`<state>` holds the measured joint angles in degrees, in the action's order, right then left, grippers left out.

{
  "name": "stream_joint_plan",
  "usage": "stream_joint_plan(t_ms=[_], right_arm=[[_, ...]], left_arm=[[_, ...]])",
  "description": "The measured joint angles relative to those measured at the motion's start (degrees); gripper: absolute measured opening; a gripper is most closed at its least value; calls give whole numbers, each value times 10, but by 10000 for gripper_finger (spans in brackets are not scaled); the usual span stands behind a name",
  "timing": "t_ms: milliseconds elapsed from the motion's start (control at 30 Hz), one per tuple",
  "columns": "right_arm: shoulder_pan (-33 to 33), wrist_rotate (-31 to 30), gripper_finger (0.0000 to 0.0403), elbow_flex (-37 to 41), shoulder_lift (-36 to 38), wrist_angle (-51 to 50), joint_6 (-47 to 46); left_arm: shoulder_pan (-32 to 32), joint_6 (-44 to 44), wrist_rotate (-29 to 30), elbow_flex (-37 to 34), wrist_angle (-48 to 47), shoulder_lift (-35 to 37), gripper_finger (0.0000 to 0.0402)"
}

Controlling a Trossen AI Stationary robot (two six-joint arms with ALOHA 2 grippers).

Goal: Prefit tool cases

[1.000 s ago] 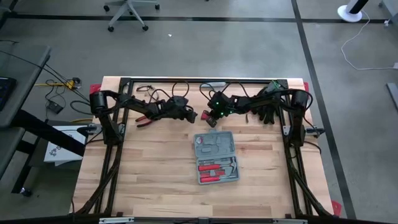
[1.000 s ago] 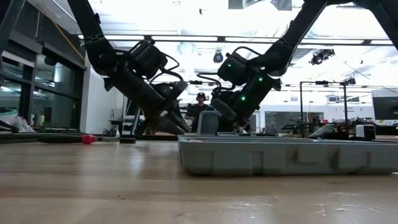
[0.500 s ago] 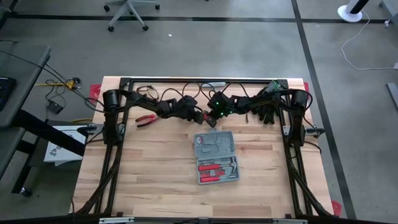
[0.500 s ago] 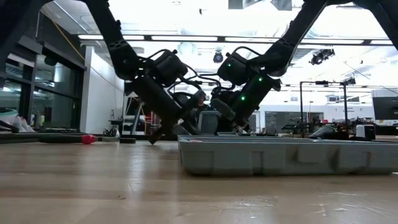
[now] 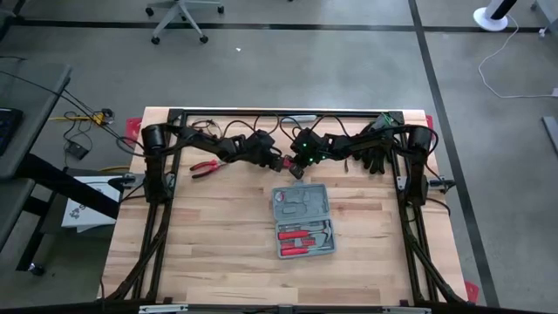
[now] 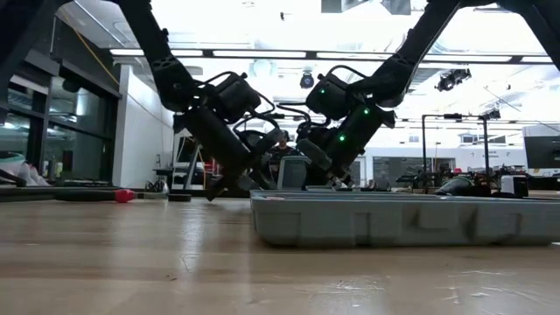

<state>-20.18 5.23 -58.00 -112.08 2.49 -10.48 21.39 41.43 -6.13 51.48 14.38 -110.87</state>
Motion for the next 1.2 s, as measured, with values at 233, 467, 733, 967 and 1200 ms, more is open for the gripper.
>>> stream_joint_plan(t_ms=[233,467,733,967,1200], right_arm=[[0,-1,0,0,1,3,0],[0,-1,0,0,0,7,0],[0,0,0,0,0,5,0],[-1,0,0,0,0,1,0],[-1,0,0,0,0,2,0]], left_arm=[[0,10,-31,1,90,-35,93],[-3,37,-91,4,143,-66,121],[4,7,-109,0,115,-36,119],[24,-31,-80,-3,4,15,117],[25,-49,-46,-1,-17,1,116]])
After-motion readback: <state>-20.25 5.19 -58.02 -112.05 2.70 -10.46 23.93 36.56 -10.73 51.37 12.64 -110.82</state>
